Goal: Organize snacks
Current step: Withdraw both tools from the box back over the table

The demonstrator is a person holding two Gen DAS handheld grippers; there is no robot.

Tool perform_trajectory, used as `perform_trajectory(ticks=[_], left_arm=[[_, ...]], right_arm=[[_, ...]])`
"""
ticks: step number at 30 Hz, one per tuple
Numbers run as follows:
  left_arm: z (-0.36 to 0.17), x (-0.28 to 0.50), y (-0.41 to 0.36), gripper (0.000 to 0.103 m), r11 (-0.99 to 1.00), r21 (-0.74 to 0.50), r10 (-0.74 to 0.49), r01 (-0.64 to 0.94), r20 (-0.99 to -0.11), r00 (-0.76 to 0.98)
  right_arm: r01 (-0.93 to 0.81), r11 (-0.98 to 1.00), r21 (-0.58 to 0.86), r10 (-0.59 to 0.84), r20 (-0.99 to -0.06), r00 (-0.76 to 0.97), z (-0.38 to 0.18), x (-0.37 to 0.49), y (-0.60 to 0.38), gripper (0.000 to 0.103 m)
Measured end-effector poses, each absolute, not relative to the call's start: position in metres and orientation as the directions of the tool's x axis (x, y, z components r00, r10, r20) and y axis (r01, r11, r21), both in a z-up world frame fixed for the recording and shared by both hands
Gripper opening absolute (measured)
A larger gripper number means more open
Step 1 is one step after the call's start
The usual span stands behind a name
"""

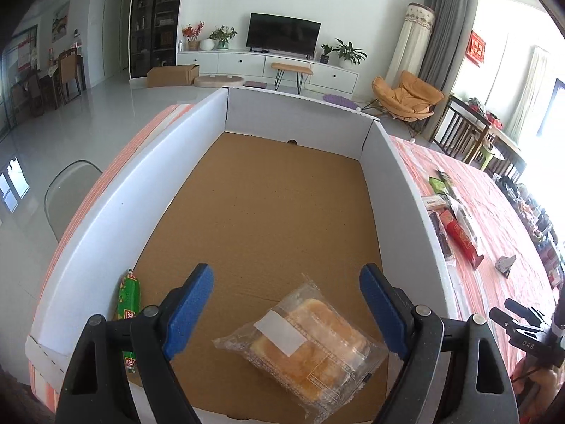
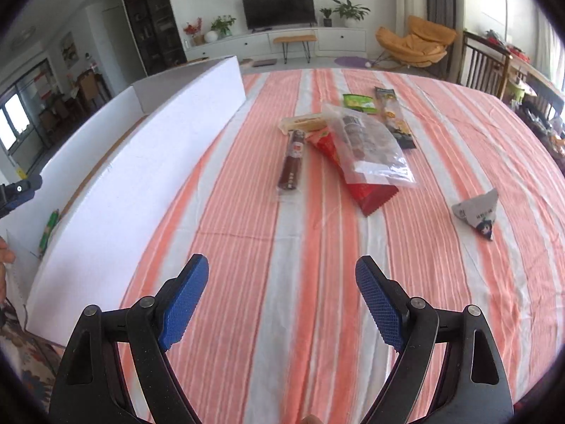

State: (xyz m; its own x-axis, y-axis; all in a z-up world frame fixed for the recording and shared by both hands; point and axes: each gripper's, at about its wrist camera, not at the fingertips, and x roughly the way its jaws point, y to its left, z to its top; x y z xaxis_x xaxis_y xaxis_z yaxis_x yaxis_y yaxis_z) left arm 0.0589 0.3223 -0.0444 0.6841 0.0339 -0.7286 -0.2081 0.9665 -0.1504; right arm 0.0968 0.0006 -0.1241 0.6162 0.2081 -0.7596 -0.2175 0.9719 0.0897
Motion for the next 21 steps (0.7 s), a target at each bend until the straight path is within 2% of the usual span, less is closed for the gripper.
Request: perform_trajectory(ticks=[5,8,12,14,17,21], left_arm=[[-0.045,0.072,0.29,0.084,0.989,0.037,0.117,-0.142,-0.781,0.613],[-0.047,0.074,0.276,0.084,0.984,0.127,0.175,-0.121,-0.776,0.605],[-0.05,0.079,0.261,0.085,0.973,0.215,0.225,-0.089,-0.773,0.594],[-0.053,0.081,0.251,0.089,0.962,0.267,0.253,-0.065,-0.768,0.588],[-0.059,0.084,0.242,0.096,0.947,0.319,0.277,-0.031,-0.766,0.58],[-0.062,0.086,0.242,0.096,0.943,0.33,0.299,-0.05,-0.768,0.566]], right_arm=[[-0.119,0.986,0.114,0.164,-0.738,0.655,-0.136,0.078,-0.042,0.088],[-0.09,0.978,0.191,0.202,-0.725,0.659,-0.13,0.071,-0.053,0.088],[-0.085,0.974,0.211,0.21,-0.694,0.689,-0.126,0.063,-0.06,0.088],[-0.079,0.971,0.225,0.216,-0.688,0.693,-0.125,0.061,-0.063,0.088],[-0.072,0.965,0.253,0.228,-0.673,0.703,-0.125,0.063,-0.068,0.088],[-0.057,0.956,0.286,0.242,-0.668,0.704,-0.127,0.064,-0.074,0.088]])
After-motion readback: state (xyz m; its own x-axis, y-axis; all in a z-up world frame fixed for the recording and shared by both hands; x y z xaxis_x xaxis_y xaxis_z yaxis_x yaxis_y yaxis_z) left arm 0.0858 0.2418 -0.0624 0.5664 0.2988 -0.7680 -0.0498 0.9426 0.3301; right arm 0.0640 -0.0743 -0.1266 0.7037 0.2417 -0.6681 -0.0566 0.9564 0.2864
